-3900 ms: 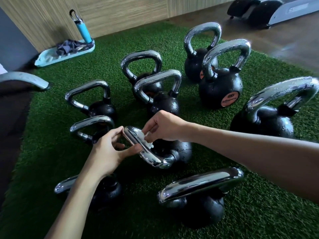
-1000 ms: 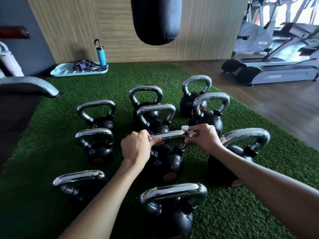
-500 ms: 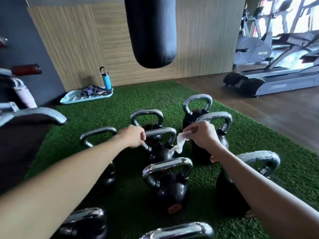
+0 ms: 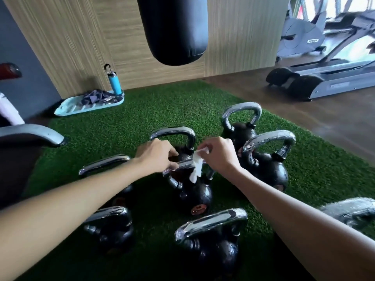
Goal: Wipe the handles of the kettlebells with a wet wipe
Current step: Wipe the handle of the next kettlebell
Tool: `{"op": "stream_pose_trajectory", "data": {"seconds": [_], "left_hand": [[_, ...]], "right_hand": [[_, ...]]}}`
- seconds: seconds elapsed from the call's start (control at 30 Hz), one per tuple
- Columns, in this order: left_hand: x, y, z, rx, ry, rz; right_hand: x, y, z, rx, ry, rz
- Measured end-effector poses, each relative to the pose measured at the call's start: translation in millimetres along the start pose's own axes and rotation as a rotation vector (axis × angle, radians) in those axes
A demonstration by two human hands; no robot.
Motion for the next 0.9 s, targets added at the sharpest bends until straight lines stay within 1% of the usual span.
{"op": "stream_pose_trajectory", "data": {"seconds": [0.13, 0.2, 0.27, 0.33, 0.43, 0.53, 0.6, 0.67, 0.7, 0.8, 0.9], "left_hand": [[12.7, -18.0, 11.0, -0.005, -0.012, -0.168], [16.8, -26.3, 15.1, -0.065, -0.021, -0.218], [19.0, -29.9, 17.6, -0.116, -0.025, -0.216], [20.9, -31.2, 21.1, -0.124, -0.027, -0.202], [22.5, -31.2, 25.2, -0.102, -0.024, -0.199], [21.3, -26.7, 28.4, -0.056, -0.016, -0.191], [19.2, -24.8, 29.0, -0.026, -0.029, -0.205], [17.4, -23.3, 26.5, -0.015, -0.036, -0.217], [16.5, -22.9, 24.8, -0.019, -0.045, -0.219], [17.3, -26.6, 22.4, -0.055, -0.054, -0.236], [18.4, -29.5, 22.5, -0.058, -0.035, -0.254]], "right_hand": [[-11.7, -19.9, 2.5, -0.088, 0.152, -0.095], [-17.1, -26.7, 4.7, -0.085, 0.157, -0.094], [-19.3, -30.1, 7.4, -0.072, 0.162, -0.090], [-18.7, -32.0, 9.4, -0.015, 0.220, -0.117], [-15.8, -26.9, 9.6, 0.142, 0.372, -0.176], [-19.8, -21.8, 5.9, 0.326, 0.436, -0.403], [-20.6, -21.4, 3.2, 0.397, 0.477, -0.492], [-17.8, -19.7, 7.7, 0.368, 0.556, -0.470], [-15.0, -16.7, 11.8, 0.352, 0.558, -0.422], [-4.6, -7.0, 28.2, 0.324, 0.486, -0.290], [0.1, -2.7, 40.8, 0.181, 0.475, -0.304]]}}
Point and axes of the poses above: each hand's wrist, its own z-axis towards the middle knuckle, its own y-axis out of the back of the hand, x = y × z, the point moved 4 cm from there along z, towards the middle knuckle, and after that the axes turned 1 degree about -x, right-handed, at the moved point
